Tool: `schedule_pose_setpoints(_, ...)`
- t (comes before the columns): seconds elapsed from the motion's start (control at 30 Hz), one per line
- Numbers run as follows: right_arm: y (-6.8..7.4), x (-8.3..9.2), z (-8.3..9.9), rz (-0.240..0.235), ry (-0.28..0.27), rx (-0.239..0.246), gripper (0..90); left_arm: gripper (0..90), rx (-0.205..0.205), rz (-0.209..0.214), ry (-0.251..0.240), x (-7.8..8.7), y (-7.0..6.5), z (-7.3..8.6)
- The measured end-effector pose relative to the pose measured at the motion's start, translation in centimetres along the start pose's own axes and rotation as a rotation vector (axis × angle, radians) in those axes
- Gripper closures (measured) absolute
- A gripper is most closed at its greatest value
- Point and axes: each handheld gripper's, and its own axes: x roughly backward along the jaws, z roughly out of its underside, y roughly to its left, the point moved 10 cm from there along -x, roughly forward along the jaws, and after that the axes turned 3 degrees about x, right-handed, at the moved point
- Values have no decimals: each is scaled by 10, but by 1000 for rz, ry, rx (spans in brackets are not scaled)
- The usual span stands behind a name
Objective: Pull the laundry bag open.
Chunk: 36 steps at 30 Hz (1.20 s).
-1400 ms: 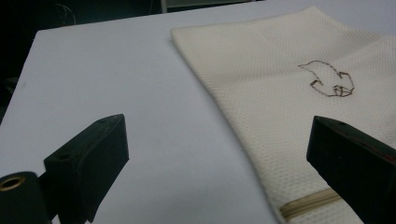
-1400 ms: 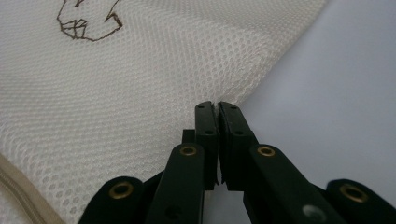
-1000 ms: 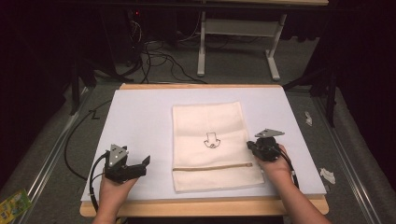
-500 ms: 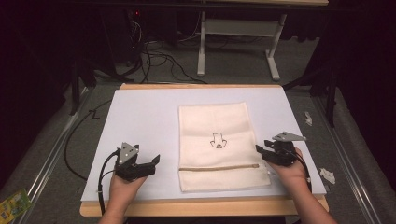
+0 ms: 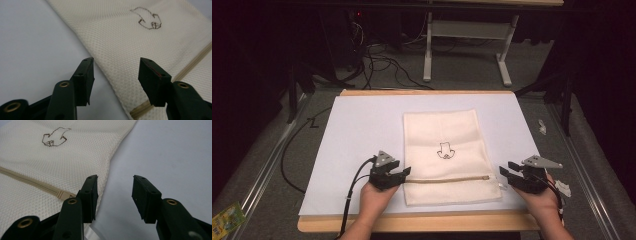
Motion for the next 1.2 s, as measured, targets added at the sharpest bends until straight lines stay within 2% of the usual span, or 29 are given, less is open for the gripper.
schedule_pose_setpoints(0.03, 1, 0, 2, 0, 6, 7, 571, 553, -8, -20, 28, -9, -2, 1)
schedule_pose_setpoints(0.07, 2, 0, 3, 1, 8, 3, 571, 603, -24, -61, 37, -13, 0, 1)
schedule_pose_setpoints(0.1, 2, 0, 3, 1, 8, 3, 571, 741, -24, -61, 37, -13, 0, 1)
schedule_pose_setpoints(0.13, 4, 2, 5, 1, 9, 10, 576, 844, -57, -96, 33, -14, 5, -3)
schedule_pose_setpoints(0.17, 6, 3, 5, -2, 6, 9, 577, 892, -57, -96, 33, -14, 5, -3)
schedule_pose_setpoints(0.2, 7, 5, 5, -2, 4, 19, 579, 899, -84, -132, 23, -14, 12, -7)
schedule_pose_setpoints(0.23, 9, 6, 5, -3, -2, 25, 584, 900, -94, -164, 1, -13, 17, -11)
schedule_pose_setpoints(0.3, 12, 7, 5, -9, -4, 27, 594, 900, -69, -167, -14, -16, 26, -14)
schedule_pose_setpoints(0.4, 14, 7, 6, -13, -5, 30, 604, 890, -63, -150, -11, -17, 29, -12)
schedule_pose_setpoints(0.47, 19, 8, 5, -23, -8, 33, 617, 801, -62, -135, -18, -13, 26, -12)
schedule_pose_setpoints(0.5, 20, 8, 4, -26, -10, 29, 622, 725, -62, -135, -18, -13, 26, -12)
schedule_pose_setpoints(0.53, 22, 8, 4, -37, -17, 27, 630, 686, -50, -127, -39, -7, 24, -14)
schedule_pose_setpoints(0.57, 22, 8, 4, -37, -17, 27, 630, 661, -50, -127, -39, -7, 24, -14)
schedule_pose_setpoints(0.6, 24, 7, 3, -42, -19, 23, 635, 661, -54, -134, -49, -4, 24, -15)
schedule_pose_setpoints(0.63, 27, 4, 5, -64, -4, 22, 674, 596, -59, -141, -82, 1, 23, -17)
schedule_pose_setpoints(0.77, 34, -4, 9, -86, 29, 39, 699, 511, -78, -142, -118, 9, 18, -19)
schedule_pose_setpoints(0.9, 38, -13, 13, -110, 59, 35, 683, 481, -78, -117, -136, 13, 12, -21)
schedule_pose_setpoints(0.97, 41, -18, 16, -109, 80, 54, 673, 481, -85, -106, -142, 14, 9, -20)
schedule_pose_setpoints(1.1, 45, -26, 21, -127, 112, 48, 657, 472, -98, -109, -124, 15, 8, -16)
schedule_pose_setpoints(1.2, 45, -28, 23, -137, 111, 55, 653, 468, -98, -108, -127, 17, 8, -15)
